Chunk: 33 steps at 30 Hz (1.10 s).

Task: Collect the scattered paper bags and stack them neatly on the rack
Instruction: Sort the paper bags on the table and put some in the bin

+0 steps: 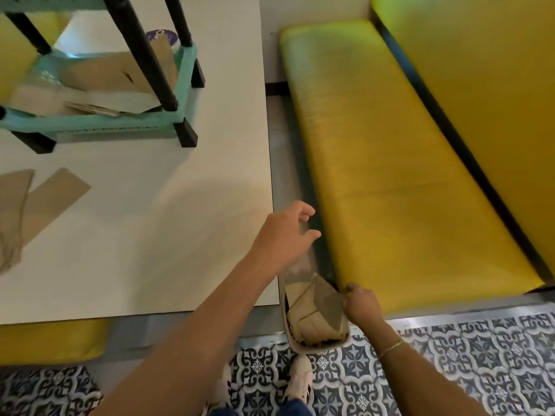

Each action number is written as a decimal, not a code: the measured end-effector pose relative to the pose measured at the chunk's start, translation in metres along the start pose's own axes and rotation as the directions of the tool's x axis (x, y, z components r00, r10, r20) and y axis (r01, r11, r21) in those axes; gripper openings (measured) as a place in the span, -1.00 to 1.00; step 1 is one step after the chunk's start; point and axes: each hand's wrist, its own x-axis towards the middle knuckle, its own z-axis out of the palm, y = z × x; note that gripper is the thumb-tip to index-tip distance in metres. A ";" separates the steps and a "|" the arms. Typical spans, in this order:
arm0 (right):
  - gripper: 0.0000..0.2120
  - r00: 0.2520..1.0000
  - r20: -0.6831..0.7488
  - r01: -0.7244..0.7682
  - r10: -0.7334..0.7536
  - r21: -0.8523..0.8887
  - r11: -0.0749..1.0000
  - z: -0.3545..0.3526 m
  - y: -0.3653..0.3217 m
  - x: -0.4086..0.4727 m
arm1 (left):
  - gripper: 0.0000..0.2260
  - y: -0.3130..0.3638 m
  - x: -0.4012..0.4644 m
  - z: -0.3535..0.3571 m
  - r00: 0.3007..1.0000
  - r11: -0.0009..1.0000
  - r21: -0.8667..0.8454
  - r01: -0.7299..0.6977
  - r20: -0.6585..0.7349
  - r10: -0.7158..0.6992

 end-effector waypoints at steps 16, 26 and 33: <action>-0.79 0.897 -0.410 0.258 -0.166 0.179 0.949 -0.111 -0.148 -0.034 | -0.73 -0.052 -0.026 -0.075 0.991 1.000 0.001 0.024 -0.134 -0.024; -0.79 0.797 -0.457 0.499 -0.395 0.129 0.857 -0.103 -0.313 -0.088 | -0.73 -0.176 -0.051 -0.187 0.875 0.963 0.001 0.269 -0.419 -0.244; -0.78 0.789 -0.309 0.571 -0.532 0.047 0.820 -0.052 -0.396 -0.098 | -0.61 -0.262 -0.091 -0.258 0.476 0.664 -0.016 0.748 -0.684 -0.553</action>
